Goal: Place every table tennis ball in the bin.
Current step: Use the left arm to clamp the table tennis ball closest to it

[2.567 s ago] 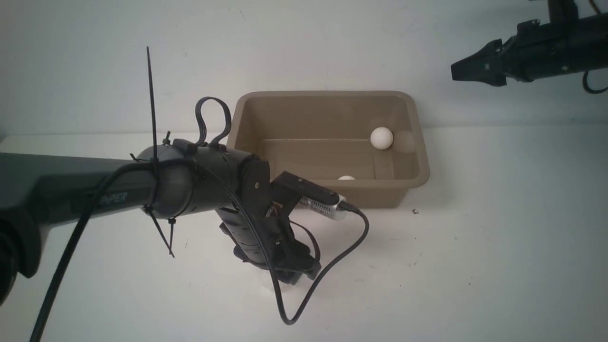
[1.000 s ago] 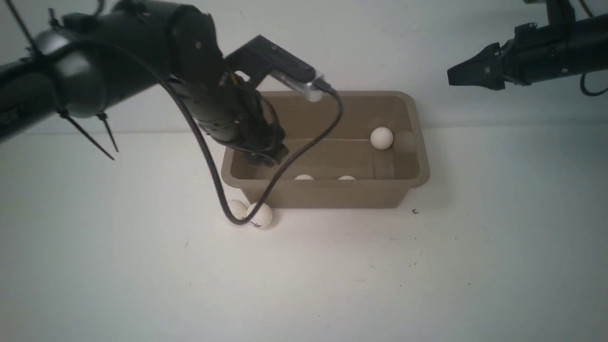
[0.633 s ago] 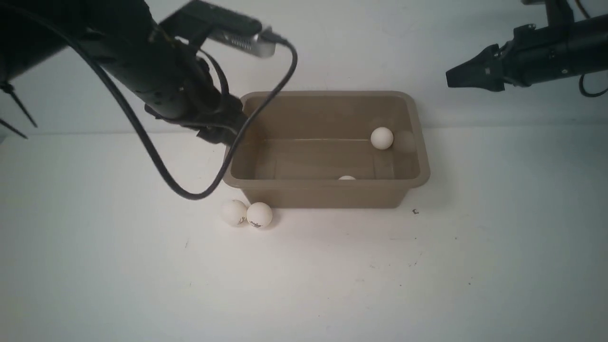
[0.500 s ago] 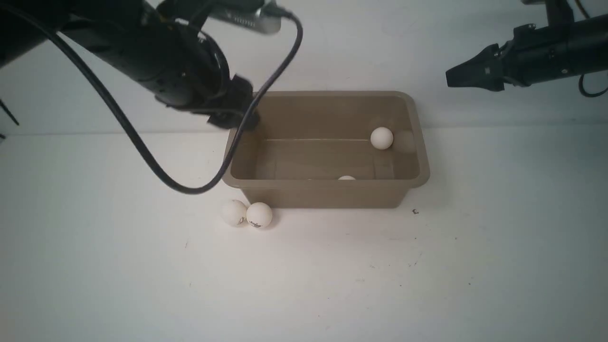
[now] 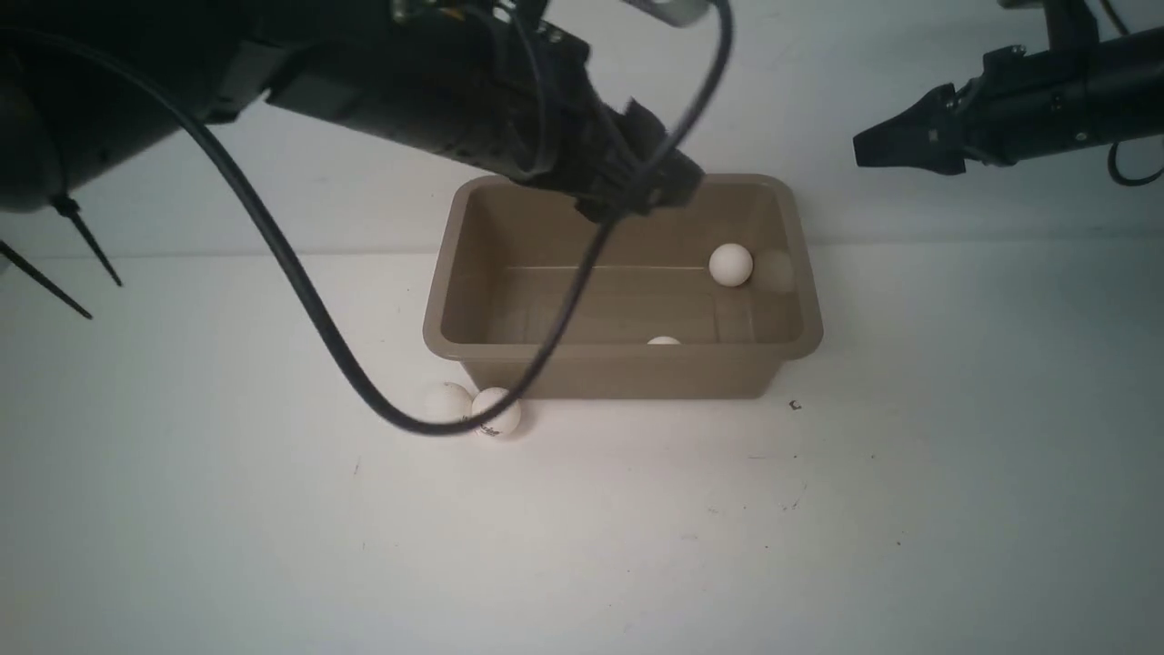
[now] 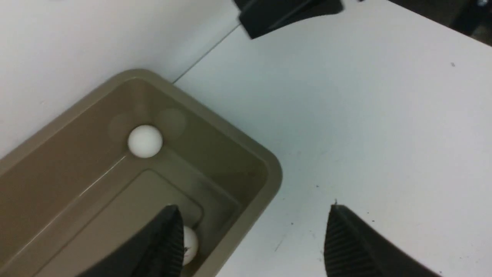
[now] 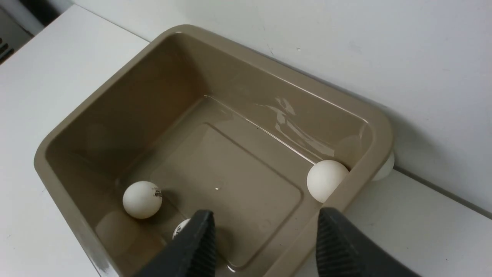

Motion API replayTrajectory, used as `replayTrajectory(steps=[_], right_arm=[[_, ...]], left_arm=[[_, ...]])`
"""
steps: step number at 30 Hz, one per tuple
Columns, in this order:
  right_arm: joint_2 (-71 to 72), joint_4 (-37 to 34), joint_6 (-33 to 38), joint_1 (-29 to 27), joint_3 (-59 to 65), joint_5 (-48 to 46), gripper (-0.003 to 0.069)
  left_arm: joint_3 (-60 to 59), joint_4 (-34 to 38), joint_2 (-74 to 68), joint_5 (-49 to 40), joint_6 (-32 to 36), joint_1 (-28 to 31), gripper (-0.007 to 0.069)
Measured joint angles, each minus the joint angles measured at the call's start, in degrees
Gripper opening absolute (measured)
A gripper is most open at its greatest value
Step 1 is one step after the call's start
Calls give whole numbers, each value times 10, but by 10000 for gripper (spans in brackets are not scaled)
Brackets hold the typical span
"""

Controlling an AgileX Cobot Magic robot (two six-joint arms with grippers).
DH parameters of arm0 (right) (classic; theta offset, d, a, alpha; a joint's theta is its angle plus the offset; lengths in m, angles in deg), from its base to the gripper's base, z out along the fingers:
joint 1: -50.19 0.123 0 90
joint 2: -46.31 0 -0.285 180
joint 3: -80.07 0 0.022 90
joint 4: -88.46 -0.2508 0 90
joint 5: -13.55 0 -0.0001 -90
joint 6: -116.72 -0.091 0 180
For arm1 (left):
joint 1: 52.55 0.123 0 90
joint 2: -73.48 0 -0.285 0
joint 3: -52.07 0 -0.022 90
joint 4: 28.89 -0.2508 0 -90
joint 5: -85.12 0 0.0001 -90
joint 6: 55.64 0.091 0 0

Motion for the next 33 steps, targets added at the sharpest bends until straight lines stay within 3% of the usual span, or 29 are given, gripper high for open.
replayTrajectory(steps=[7,14,21,33], right_arm=[[0,0,0,0,0,3,332],[0,1,0,0,0,7,332],[0,1,0,0,0,10,332],[0,0,2,0,0,15,332]], left_arm=[[0,-11,-2,-46,20,-28,364],[0,-160,-3,-110,-93,-4,309],[0,-254,-3,-184,-142,17,309],[0,-280,99,-227,-165,39,300]])
